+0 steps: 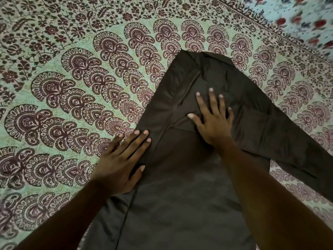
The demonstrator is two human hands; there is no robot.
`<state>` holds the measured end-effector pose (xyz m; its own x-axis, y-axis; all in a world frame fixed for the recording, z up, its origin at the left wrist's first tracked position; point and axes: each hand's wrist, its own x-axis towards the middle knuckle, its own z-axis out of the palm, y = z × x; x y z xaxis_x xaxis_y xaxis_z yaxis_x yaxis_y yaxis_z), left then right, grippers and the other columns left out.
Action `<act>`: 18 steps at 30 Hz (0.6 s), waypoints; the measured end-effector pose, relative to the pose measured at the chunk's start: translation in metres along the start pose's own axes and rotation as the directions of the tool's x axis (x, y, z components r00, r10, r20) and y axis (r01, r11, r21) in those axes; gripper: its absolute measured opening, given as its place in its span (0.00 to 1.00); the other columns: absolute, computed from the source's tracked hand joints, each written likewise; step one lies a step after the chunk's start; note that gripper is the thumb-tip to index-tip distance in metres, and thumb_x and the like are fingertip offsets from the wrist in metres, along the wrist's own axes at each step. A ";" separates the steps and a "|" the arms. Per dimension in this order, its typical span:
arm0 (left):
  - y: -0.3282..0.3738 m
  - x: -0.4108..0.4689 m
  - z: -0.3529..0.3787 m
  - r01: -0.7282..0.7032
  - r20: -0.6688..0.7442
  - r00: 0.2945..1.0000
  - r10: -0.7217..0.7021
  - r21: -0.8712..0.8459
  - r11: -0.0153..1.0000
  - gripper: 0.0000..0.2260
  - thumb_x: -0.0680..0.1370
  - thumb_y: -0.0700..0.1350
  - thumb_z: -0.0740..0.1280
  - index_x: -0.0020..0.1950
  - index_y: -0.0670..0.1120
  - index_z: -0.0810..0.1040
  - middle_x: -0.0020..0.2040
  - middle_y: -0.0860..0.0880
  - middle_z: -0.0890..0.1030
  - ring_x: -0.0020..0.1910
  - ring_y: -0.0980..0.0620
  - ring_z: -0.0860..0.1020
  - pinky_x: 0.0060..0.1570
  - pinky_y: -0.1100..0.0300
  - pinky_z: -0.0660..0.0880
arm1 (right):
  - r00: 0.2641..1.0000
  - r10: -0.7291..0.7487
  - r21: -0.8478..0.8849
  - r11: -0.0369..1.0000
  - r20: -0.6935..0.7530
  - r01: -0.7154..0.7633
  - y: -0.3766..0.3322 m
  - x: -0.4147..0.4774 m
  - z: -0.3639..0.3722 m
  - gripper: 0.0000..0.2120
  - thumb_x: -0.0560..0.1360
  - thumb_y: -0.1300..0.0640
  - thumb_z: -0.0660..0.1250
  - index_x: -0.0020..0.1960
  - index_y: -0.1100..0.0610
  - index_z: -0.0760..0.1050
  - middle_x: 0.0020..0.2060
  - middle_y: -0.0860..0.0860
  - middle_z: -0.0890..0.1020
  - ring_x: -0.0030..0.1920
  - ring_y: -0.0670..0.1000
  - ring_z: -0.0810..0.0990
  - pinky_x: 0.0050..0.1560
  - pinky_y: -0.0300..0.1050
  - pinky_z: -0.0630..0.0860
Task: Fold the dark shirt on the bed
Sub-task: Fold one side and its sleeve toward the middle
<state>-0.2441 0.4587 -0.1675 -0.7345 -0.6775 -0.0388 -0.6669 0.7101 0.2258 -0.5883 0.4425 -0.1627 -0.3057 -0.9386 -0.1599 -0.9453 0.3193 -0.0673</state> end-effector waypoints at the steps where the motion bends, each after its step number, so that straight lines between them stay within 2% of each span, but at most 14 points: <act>1: 0.000 0.001 0.000 0.000 -0.001 1.000 0.000 0.000 1.000 0.35 0.79 0.57 0.63 0.84 0.47 0.60 0.86 0.49 0.55 0.84 0.49 0.55 0.78 0.42 0.60 | 0.994 0.105 0.055 0.993 0.017 -0.106 0.006 -0.002 -0.002 0.35 0.78 0.23 0.46 0.81 0.31 0.44 0.85 0.46 0.43 0.84 0.58 0.42 0.77 0.73 0.49; 3: 0.001 0.001 -0.001 -0.003 0.000 1.000 0.003 0.003 1.000 0.35 0.79 0.57 0.63 0.84 0.47 0.60 0.86 0.49 0.55 0.84 0.49 0.55 0.78 0.42 0.60 | 0.981 0.194 0.098 0.976 -0.012 -0.192 0.006 -0.011 -0.009 0.37 0.78 0.24 0.47 0.82 0.33 0.43 0.85 0.50 0.40 0.83 0.63 0.39 0.77 0.76 0.46; 4: 0.002 0.001 -0.002 -0.004 0.001 1.000 0.004 0.004 1.000 0.35 0.79 0.57 0.63 0.84 0.47 0.60 0.86 0.49 0.55 0.84 0.49 0.55 0.78 0.42 0.60 | 0.989 0.146 0.080 0.987 -0.037 -0.143 0.004 -0.018 -0.012 0.37 0.78 0.24 0.49 0.83 0.34 0.43 0.85 0.50 0.40 0.83 0.63 0.39 0.77 0.75 0.46; 5: 0.003 0.001 -0.002 -0.008 0.000 1.000 0.008 0.004 1.000 0.35 0.80 0.57 0.62 0.84 0.48 0.59 0.86 0.49 0.55 0.84 0.49 0.54 0.78 0.42 0.60 | 0.999 0.036 0.039 0.999 -0.039 -0.034 0.002 -0.027 -0.012 0.36 0.79 0.26 0.49 0.83 0.35 0.43 0.85 0.50 0.40 0.84 0.62 0.41 0.77 0.74 0.47; 7: 0.004 0.001 -0.003 -0.008 -0.010 1.000 0.008 0.002 1.000 0.34 0.80 0.57 0.61 0.85 0.48 0.59 0.86 0.50 0.55 0.84 0.50 0.54 0.78 0.42 0.60 | 0.986 -0.162 -0.033 0.986 0.031 0.163 0.003 -0.045 -0.008 0.34 0.79 0.26 0.48 0.82 0.33 0.45 0.85 0.47 0.42 0.84 0.58 0.46 0.78 0.71 0.53; 8: 0.004 0.001 -0.004 -0.008 -0.017 1.000 0.008 0.003 1.000 0.34 0.80 0.57 0.61 0.85 0.48 0.58 0.86 0.50 0.55 0.84 0.50 0.55 0.79 0.42 0.60 | 0.986 -0.154 -0.030 0.987 0.065 0.156 0.008 -0.053 -0.007 0.33 0.79 0.25 0.47 0.82 0.31 0.44 0.85 0.46 0.43 0.84 0.56 0.47 0.78 0.70 0.55; 10: 0.006 0.000 -0.005 -0.007 -0.015 1.000 0.008 0.007 1.000 0.34 0.80 0.58 0.59 0.85 0.49 0.58 0.86 0.50 0.55 0.84 0.50 0.55 0.79 0.43 0.59 | 0.992 0.054 0.061 0.996 0.118 -0.061 0.023 -0.064 -0.007 0.32 0.79 0.25 0.47 0.80 0.28 0.43 0.85 0.44 0.42 0.84 0.53 0.45 0.80 0.66 0.51; 12: 0.007 -0.001 -0.007 -0.006 0.004 1.000 0.006 0.023 1.000 0.33 0.81 0.58 0.58 0.84 0.48 0.59 0.86 0.50 0.56 0.84 0.49 0.56 0.79 0.43 0.59 | 0.952 0.244 0.145 0.951 0.188 -0.272 0.039 -0.071 -0.012 0.32 0.79 0.25 0.47 0.81 0.29 0.45 0.85 0.45 0.42 0.84 0.52 0.42 0.80 0.66 0.47; 13: 0.009 0.000 -0.007 -0.005 0.016 1.000 0.004 0.034 0.999 0.33 0.80 0.58 0.58 0.84 0.48 0.61 0.85 0.50 0.57 0.84 0.48 0.58 0.79 0.43 0.59 | 0.931 0.293 0.155 0.931 0.219 -0.330 0.048 -0.076 -0.015 0.33 0.79 0.25 0.47 0.81 0.30 0.45 0.85 0.46 0.42 0.84 0.53 0.42 0.80 0.67 0.46; 15: 0.015 0.006 -0.011 0.034 0.010 0.999 -0.035 0.044 0.998 0.31 0.79 0.59 0.60 0.80 0.46 0.68 0.82 0.48 0.65 0.80 0.43 0.65 0.75 0.40 0.61 | 0.915 0.329 0.170 0.913 0.232 -0.371 0.061 -0.084 -0.021 0.34 0.79 0.25 0.47 0.82 0.32 0.47 0.85 0.49 0.43 0.84 0.55 0.43 0.80 0.67 0.46; 18: 0.039 0.037 -0.024 0.094 -0.084 0.992 -0.094 0.007 0.996 0.23 0.79 0.57 0.61 0.68 0.46 0.77 0.71 0.45 0.75 0.67 0.39 0.73 0.68 0.39 0.65 | 0.921 0.359 0.243 0.890 0.153 -0.387 0.078 -0.102 -0.029 0.35 0.79 0.26 0.48 0.83 0.37 0.53 0.85 0.54 0.51 0.84 0.57 0.48 0.80 0.68 0.48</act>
<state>-0.2946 0.4569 -0.1370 -0.6558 -0.7546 0.0220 -0.7342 0.6443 0.2142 -0.6340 0.5590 -0.1232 -0.6031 -0.7297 -0.3221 -0.6950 0.6789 -0.2369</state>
